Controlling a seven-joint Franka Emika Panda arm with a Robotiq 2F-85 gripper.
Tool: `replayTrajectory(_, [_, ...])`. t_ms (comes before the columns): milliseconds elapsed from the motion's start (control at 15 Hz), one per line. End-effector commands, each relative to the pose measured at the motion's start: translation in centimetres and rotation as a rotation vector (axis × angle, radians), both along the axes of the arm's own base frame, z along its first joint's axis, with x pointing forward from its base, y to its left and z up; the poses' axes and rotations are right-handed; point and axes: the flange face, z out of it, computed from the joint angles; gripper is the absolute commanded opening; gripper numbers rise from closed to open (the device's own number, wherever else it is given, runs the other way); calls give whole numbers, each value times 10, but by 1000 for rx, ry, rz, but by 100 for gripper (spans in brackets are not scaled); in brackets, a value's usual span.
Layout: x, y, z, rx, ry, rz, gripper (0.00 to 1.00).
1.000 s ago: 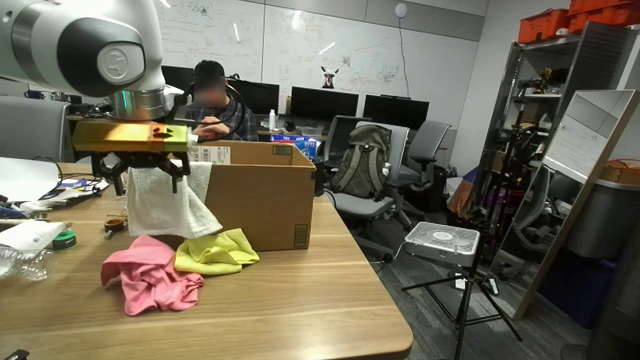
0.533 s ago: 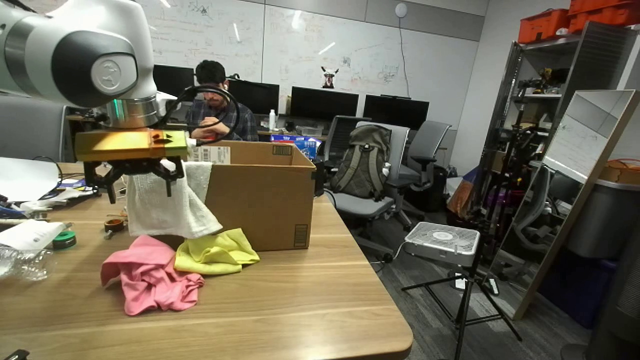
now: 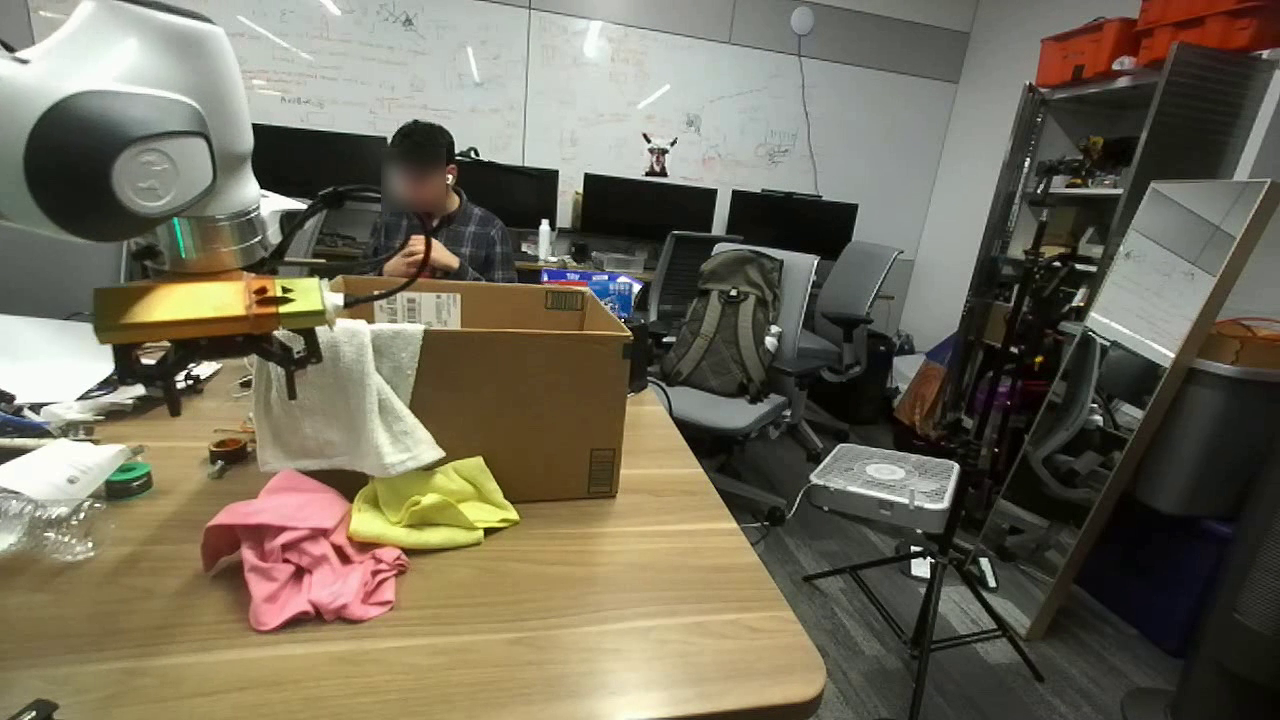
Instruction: Pick up the clothes from the table and put them in the box
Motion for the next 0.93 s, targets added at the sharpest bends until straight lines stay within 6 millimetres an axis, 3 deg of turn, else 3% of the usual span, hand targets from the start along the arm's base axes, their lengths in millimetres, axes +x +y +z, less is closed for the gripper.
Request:
replayTrajectory(0, [-1,25,3,60,-47,-24,100])
replayTrajectory(200, [0,42,7,98,-83,-40,100])
replayTrajectory(467, [16,61,21,149,-174,-79,100])
replayTrajectory(867, [45,70,29,166,-282,-105,100])
